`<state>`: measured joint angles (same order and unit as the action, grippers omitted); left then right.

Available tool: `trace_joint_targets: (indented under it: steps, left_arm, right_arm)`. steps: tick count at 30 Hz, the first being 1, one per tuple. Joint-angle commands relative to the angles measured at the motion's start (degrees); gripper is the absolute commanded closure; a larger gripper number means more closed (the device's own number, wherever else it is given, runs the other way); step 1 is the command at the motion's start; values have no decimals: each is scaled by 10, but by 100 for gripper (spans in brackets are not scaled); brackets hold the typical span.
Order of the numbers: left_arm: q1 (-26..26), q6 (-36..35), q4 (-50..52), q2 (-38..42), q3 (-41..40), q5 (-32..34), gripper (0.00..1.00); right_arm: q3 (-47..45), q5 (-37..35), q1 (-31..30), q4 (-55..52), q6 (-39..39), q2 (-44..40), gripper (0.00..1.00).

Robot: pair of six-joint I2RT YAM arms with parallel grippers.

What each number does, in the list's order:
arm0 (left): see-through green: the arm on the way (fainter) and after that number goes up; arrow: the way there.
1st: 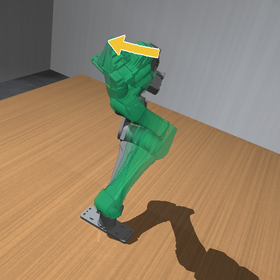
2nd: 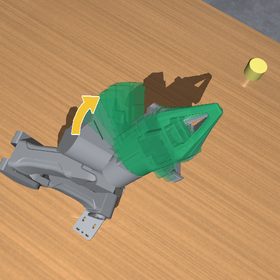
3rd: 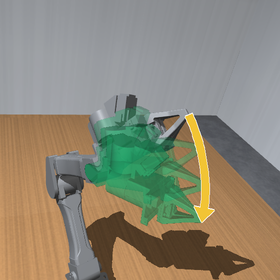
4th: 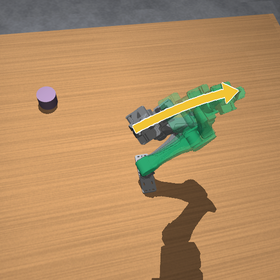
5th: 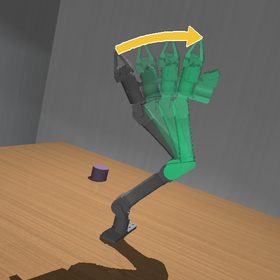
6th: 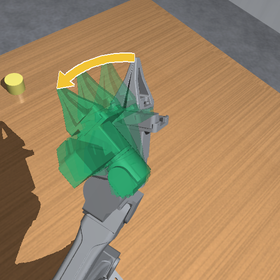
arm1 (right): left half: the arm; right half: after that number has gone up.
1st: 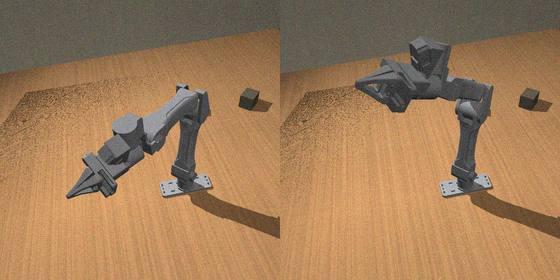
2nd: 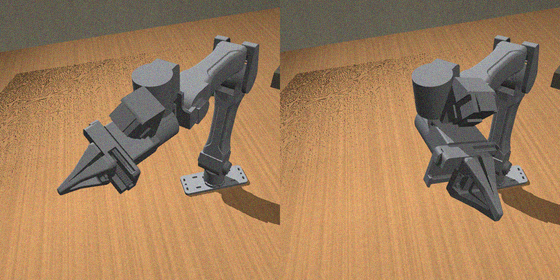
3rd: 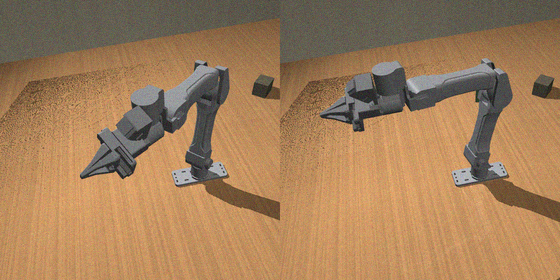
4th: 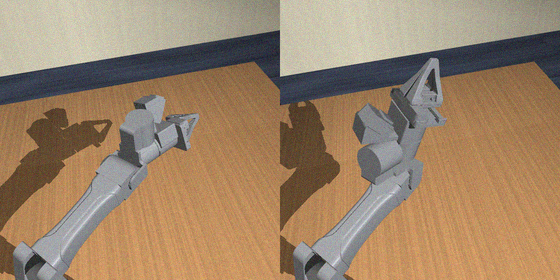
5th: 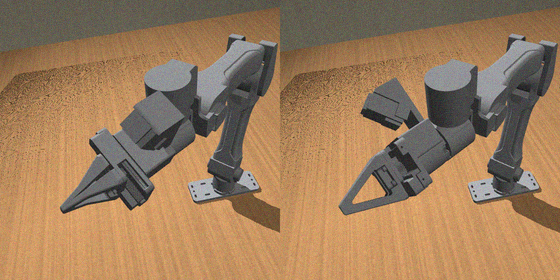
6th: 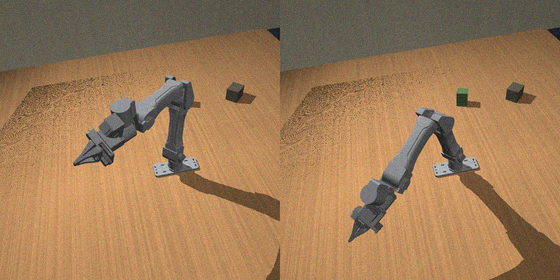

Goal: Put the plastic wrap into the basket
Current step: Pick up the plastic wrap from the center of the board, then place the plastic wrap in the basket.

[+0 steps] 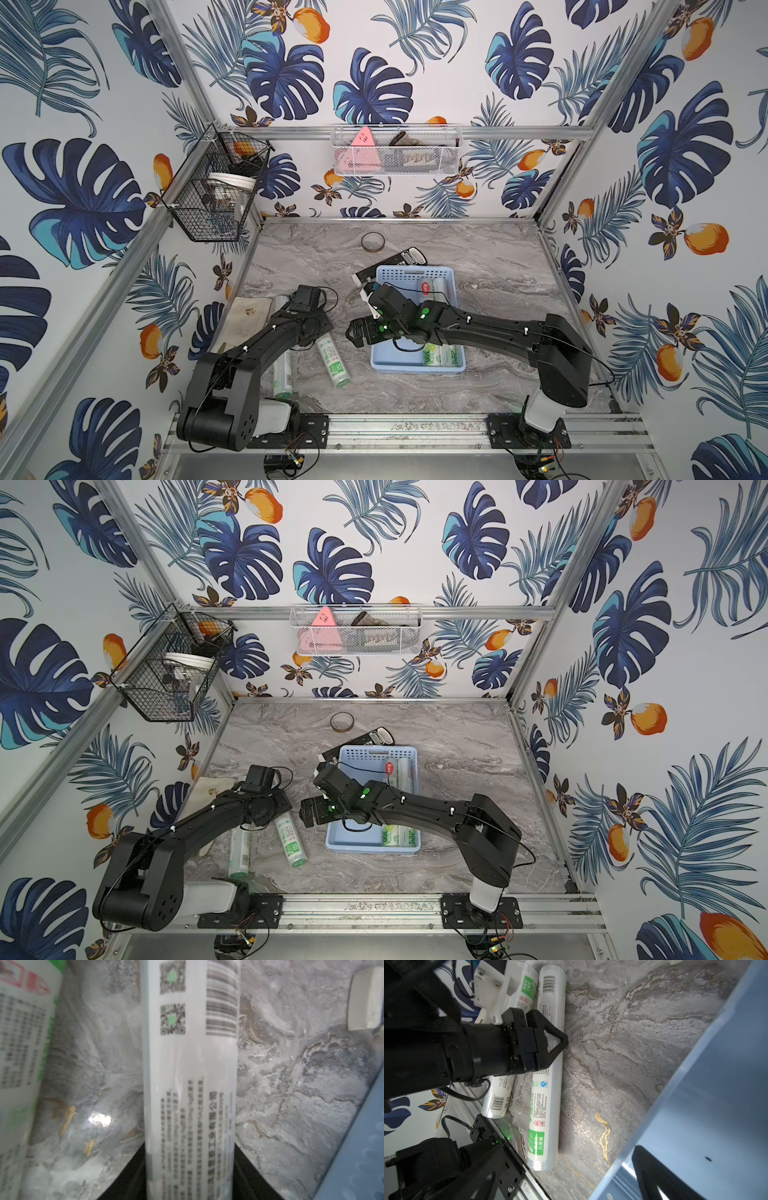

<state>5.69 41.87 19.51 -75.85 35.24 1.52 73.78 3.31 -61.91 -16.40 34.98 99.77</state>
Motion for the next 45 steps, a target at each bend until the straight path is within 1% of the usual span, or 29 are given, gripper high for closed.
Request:
trace_joint_targets:
  steps: [1,6,11,17,18,20,27,35,41,45]
  left_arm:
    - [7,-10,15,23,15,-3,60]
    - [17,-10,25,66,26,-19,62]
    - [37,-8,39,106,49,-23,62]
    - [84,-15,67,125,101,-12,62]
    - [94,-14,66,126,108,-10,62]
    - [110,-13,65,125,122,-8,62]
    - [161,-16,59,92,170,-3,63]
    - [235,-20,41,42,224,10,63]
    - [284,-20,30,2,256,22,63]
    - [312,-19,20,-26,275,26,63]
  right_arm:
    - [-13,-36,0,-1,7,-18,0]
    - [-40,-71,2,3,19,-51,0]
    - [-68,-97,8,16,28,-89,0]
    - [-83,-124,12,21,33,-128,0]
    - [-101,-128,13,22,33,-135,0]
    - [-106,-133,14,20,33,-146,0]
    - [-123,-148,19,13,38,-179,0]
    - [-150,-161,32,14,40,-227,0]
    - [-167,-145,56,9,45,-251,0]
    - [-186,-112,84,13,57,-272,0]
